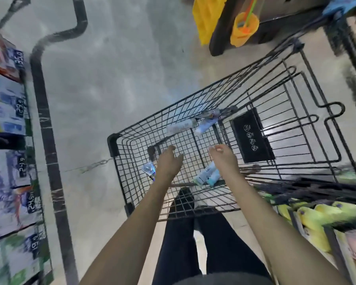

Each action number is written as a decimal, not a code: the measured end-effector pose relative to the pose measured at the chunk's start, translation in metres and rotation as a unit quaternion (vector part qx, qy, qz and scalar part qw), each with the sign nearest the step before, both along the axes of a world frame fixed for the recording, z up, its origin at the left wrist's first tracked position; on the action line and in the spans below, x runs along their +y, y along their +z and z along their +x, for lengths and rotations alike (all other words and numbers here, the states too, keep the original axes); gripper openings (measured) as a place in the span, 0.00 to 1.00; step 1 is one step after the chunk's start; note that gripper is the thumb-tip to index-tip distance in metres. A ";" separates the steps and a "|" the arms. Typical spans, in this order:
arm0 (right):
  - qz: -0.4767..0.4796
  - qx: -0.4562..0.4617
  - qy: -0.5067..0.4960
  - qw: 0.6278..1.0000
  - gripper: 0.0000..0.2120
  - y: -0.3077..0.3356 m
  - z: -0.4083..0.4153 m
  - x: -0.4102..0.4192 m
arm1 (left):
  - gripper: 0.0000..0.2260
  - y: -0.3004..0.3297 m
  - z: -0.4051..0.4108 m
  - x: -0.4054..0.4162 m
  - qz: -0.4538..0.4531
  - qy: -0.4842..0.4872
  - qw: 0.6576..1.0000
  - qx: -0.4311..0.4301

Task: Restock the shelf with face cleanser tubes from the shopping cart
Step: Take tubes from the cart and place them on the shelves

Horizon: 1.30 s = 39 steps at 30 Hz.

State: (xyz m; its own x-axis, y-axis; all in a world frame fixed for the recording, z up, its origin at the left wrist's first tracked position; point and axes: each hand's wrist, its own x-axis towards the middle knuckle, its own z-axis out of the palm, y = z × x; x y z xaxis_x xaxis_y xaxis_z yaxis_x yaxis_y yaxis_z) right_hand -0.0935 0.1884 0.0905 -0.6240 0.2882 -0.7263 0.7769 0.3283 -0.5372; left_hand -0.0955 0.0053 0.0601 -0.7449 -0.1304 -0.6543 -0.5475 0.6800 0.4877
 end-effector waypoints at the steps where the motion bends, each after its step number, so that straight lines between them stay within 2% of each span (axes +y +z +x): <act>1: -0.007 -0.010 -0.020 1.000 0.20 -0.016 -0.011 0.000 | 0.24 -0.018 -0.012 0.002 0.025 0.051 0.998 -0.027; 4: -0.029 -0.037 -0.056 0.997 0.16 -0.067 -0.045 0.000 | 0.23 -0.068 -0.047 0.008 0.116 0.208 0.967 -0.095; 7: -0.071 -0.068 -0.107 0.989 0.16 -0.134 -0.075 0.003 | 0.17 -0.116 -0.081 0.017 0.208 0.349 0.903 -0.140; 10: -0.075 -0.087 -0.123 0.986 0.13 -0.192 -0.098 0.006 | 0.18 -0.162 -0.108 0.029 0.280 0.424 0.846 -0.162; 13: -0.089 -0.109 -0.148 0.979 0.21 -0.237 -0.121 0.006 | 0.21 -0.201 -0.126 0.041 0.351 0.487 0.783 -0.164; 16: -0.096 -0.125 -0.191 0.969 0.31 -0.280 -0.136 0.006 | 0.17 -0.228 -0.141 0.047 0.378 0.534 0.742 -0.147; 19: -0.096 -0.111 -0.217 0.965 0.34 -0.309 -0.147 0.004 | 0.17 -0.247 -0.151 0.051 0.373 0.557 0.725 -0.156; 24: -0.099 -0.097 -0.268 0.954 0.27 -0.320 -0.161 -0.002 | 0.17 -0.262 -0.162 0.052 0.376 0.599 0.689 -0.156; 27: -0.113 -0.110 -0.286 0.945 0.26 -0.326 -0.161 0.000 | 0.22 -0.267 -0.164 0.051 0.354 0.615 0.691 -0.136; 32: -0.138 -0.114 -0.300 0.937 0.18 -0.322 -0.152 0.007 | 0.19 -0.260 -0.152 0.055 0.327 0.634 0.696 -0.080; 34: -0.153 -0.126 -0.291 0.936 0.19 -0.316 -0.140 0.013 | 0.17 -0.257 -0.142 0.053 0.314 0.637 0.701 -0.062; 39: -0.172 -0.140 -0.254 0.941 0.18 -0.291 -0.102 0.027 | 0.12 -0.237 -0.106 0.037 0.370 0.603 0.705 -0.053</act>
